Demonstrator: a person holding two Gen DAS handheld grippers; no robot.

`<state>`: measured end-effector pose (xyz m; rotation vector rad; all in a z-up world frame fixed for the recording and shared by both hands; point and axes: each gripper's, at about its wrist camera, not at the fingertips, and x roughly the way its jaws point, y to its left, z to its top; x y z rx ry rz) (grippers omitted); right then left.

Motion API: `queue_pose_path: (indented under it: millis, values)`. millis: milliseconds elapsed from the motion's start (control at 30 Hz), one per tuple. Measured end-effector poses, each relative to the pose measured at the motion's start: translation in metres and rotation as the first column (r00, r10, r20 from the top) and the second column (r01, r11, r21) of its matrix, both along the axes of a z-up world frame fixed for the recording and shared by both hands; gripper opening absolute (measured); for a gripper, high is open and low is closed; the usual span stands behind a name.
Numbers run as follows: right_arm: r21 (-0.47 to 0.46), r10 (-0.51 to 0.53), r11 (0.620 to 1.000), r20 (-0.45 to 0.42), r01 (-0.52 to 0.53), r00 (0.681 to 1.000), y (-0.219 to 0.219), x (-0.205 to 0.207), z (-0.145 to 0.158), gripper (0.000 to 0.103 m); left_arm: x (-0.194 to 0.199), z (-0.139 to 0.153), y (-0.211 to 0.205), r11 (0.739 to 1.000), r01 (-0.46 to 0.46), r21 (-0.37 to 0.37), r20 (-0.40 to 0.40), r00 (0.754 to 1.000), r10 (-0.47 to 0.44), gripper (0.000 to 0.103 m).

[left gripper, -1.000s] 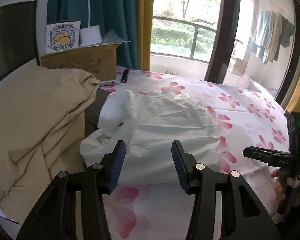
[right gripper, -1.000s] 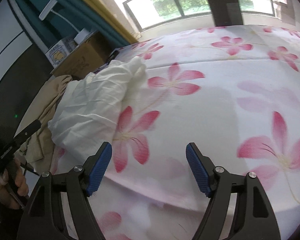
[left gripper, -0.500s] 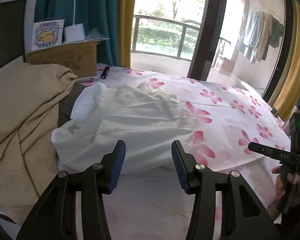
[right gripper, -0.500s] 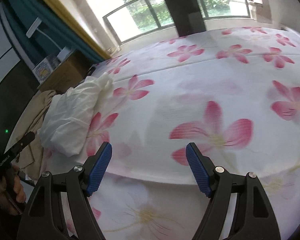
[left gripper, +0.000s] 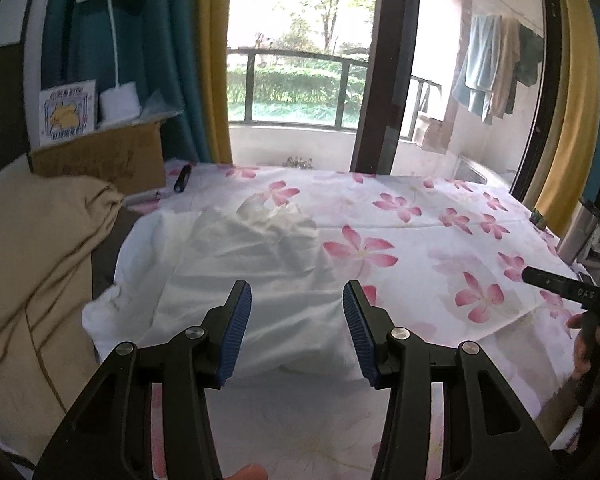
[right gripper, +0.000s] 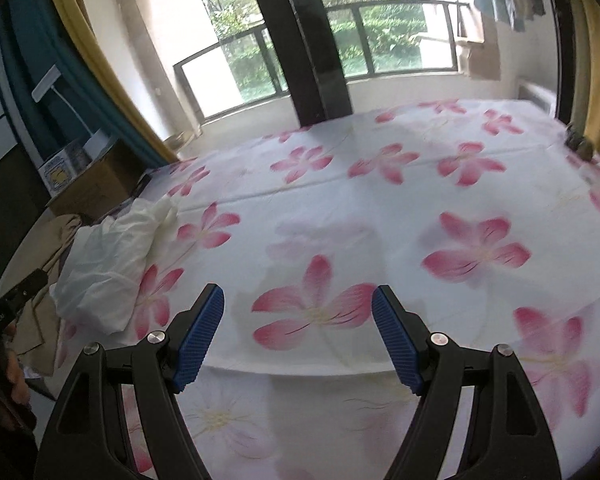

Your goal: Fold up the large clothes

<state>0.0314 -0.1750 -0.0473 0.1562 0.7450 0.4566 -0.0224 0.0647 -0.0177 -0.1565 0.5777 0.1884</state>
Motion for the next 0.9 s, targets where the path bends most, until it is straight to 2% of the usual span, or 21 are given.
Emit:
queue_pose_path:
  millis: [67,233,433,667,700,767,900]
  values:
    - [-0.01,-0.017,1.0,0.026,0.017,1.0,-0.006,-0.001,0.009,0.076,0.003,0.007,-0.003,1.0,0.0,0.012,0.019,1.0,-0.001,0.061]
    - [-0.033,-0.04,0.998,0.116,0.044,0.992,-0.017,-0.003,0.036,0.076,0.006,0.025,-0.008,1.0,-0.007,0.011,0.092,0.996,0.006,0.063]
    - [-0.055,-0.054,0.996,0.244,0.069,0.968,-0.022,-0.009,0.073,0.076,0.002,0.05,-0.018,0.997,-0.039,0.059,0.199,0.98,0.027,0.068]
    - [-0.081,-0.094,0.987,0.408,0.139,0.908,-0.028,-0.026,0.108,0.077,-0.015,0.073,-0.03,0.986,-0.126,0.105,0.348,0.934,0.082,0.074]
    - [-0.083,-0.098,0.986,0.425,0.146,0.9,-0.028,-0.027,0.111,0.078,-0.016,0.076,-0.032,0.986,-0.129,0.11,0.366,0.927,0.08,0.074]
    - [-0.083,-0.107,0.983,0.465,0.164,0.879,-0.03,-0.033,0.119,0.089,-0.017,0.079,-0.037,0.985,-0.129,0.119,0.387,0.919,0.074,0.075]
    - [-0.068,-0.116,0.982,0.516,0.176,0.849,-0.034,-0.04,0.134,0.091,-0.018,0.083,-0.043,0.987,-0.121,0.108,0.428,0.902,0.064,0.076]
